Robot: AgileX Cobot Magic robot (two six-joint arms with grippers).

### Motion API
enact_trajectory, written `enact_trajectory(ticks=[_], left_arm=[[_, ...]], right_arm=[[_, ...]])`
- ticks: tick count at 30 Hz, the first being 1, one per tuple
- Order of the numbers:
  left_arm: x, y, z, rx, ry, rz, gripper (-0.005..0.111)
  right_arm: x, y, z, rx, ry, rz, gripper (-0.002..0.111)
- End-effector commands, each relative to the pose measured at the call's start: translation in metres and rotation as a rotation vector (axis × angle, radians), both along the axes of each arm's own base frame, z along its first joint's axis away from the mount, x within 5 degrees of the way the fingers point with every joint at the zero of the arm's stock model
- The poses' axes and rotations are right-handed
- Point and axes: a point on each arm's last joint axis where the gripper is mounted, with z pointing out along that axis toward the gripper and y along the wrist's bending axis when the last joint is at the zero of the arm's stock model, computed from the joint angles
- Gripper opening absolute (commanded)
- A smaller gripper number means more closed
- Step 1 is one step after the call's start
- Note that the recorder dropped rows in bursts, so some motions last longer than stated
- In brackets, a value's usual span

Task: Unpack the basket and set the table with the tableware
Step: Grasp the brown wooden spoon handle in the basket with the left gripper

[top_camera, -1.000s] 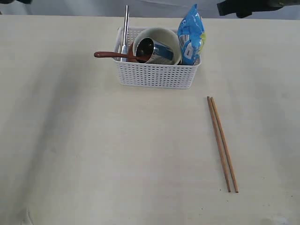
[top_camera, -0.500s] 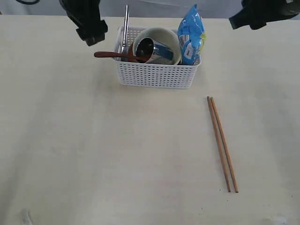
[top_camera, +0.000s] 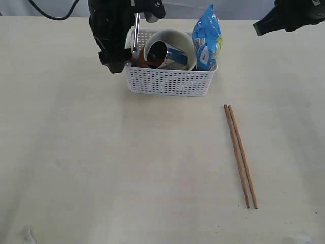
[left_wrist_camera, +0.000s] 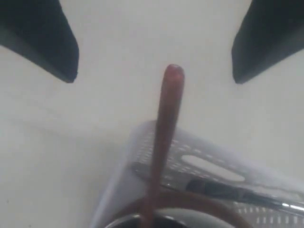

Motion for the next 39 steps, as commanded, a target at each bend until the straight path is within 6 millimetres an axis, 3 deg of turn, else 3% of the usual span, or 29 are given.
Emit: enact_trajectory(ticks=[1, 5, 9, 12, 15, 21, 30, 39], left_arm=[[0.012, 0.002, -0.012, 0.078, -0.057, -0.033, 0.081], [0.02, -0.001, -0.027, 0.086, -0.071, -0.063, 0.081], [0.028, 0.01, -0.04, 0.15, -0.065, -0.04, 0.079], [0.032, 0.014, -0.048, 0.158, -0.052, -0.031, 0.057], [0.032, 0.014, -0.048, 0.156, -0.056, -0.03, 0.042], [0.032, 0.015, -0.048, 0.162, -0.051, -0.031, 0.001], [0.028, 0.025, -0.044, 0.284, -0.016, -0.028, 0.0], [0.021, 0.033, -0.009, 0.314, -0.086, -0.019, 0.0]], right_arm=[[0.0, -0.003, 0.002, -0.007, -0.009, -0.006, 0.041], [0.0, -0.002, 0.002, 0.0, -0.017, 0.005, 0.041], [0.001, -0.001, 0.003, 0.005, -0.023, 0.013, 0.041], [0.001, 0.0, 0.003, 0.009, -0.028, 0.019, 0.041], [0.002, 0.001, 0.004, 0.019, -0.04, 0.034, 0.041], [0.002, 0.002, 0.004, 0.02, -0.041, 0.035, 0.041], [0.002, 0.002, 0.004, 0.023, -0.041, 0.033, 0.041], [0.002, 0.002, 0.004, 0.023, -0.042, 0.035, 0.041]])
